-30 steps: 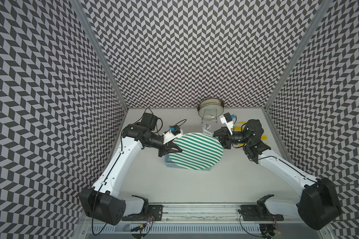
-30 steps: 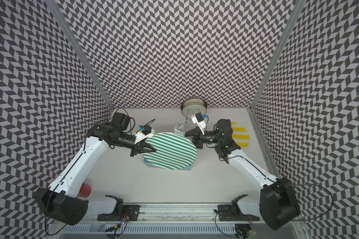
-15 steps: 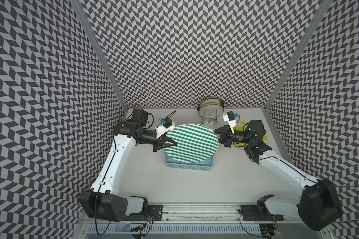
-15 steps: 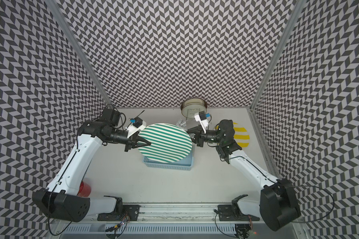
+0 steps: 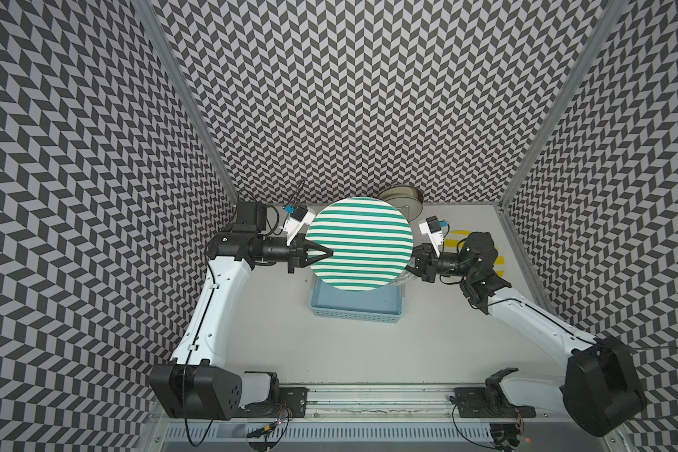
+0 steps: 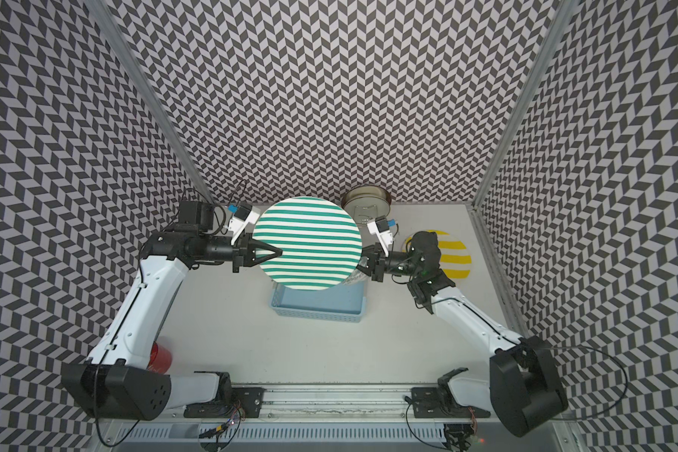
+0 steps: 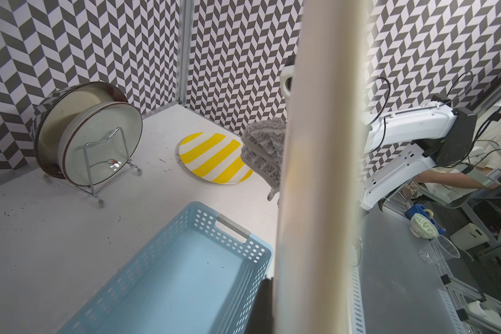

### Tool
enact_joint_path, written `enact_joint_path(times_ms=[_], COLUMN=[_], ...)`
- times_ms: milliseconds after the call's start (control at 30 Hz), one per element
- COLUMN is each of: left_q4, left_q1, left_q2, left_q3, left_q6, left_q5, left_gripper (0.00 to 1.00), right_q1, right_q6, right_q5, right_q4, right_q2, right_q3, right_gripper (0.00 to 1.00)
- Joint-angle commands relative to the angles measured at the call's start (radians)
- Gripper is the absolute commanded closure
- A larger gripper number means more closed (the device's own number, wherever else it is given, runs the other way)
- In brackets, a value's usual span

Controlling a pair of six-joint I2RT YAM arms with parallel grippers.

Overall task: Wipe the wet plate dry
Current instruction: Wipe the plate with towel.

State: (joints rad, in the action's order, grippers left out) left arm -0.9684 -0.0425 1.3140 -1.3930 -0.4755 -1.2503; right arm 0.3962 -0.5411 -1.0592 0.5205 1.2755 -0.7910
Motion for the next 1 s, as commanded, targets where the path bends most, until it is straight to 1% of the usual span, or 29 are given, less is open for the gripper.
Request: enact_joint_path(times_ms=[0,100,233,333,400,467,533,667,833,967], left_q4=[0.352,0.511,0.662,0.742,0.783,0.786,0.788,0.793,0.786,0.785], left_q1=[0.043,0.043,0.043,0.040,0.037,0.035,0.035,0.030,0.003,-0.011], left_q2=[-0.012,-0.035,-0.038,-0.026,-0.011,0.006,0.014,0.014,0.009,0.018], left_q3=[0.064,0.138,0.202,0.231,0.245,0.247,0.246,0.255,0.261,0.266], left_q6=[0.234,0.383,0.577,0.707,0.778,0.816,0.849,0.963,1.082,1.144], left_q5=[0.138,0.126,0.092,0.060,0.028,0.005,0.005,0.050,0.103,0.101], left_gripper=[1.00,1.00,1.00,1.00,1.00,1.00,1.00,1.00,1.00,1.00], right_q1=[0.035,0.041,0.067,0.114,0.156,0.201,0.230,0.274,0.342,0.412], right_q6=[-0.028,-0.060,-0.058,-0.017,0.037,0.089,0.114,0.139,0.207,0.279], right_q5=[-0.100,-0.058,0.058,0.159,0.244,0.348,0.440,0.594,0.761,0.908], right_q4=[0.120,0.158,0.154,0.129,0.070,0.040,0.053,0.101,0.113,0.133], right_q2=[-0.043,-0.041,-0.042,-0.042,-0.048,-0.062,-0.081,-0.122,-0.120,-0.098], right_q3=[0.008,0.020,0.033,0.029,0.012,0.011,0.027,0.060,0.059,0.045], right_gripper=[1.00,1.00,1.00,1.00,1.00,1.00,1.00,1.00,1.00,1.00])
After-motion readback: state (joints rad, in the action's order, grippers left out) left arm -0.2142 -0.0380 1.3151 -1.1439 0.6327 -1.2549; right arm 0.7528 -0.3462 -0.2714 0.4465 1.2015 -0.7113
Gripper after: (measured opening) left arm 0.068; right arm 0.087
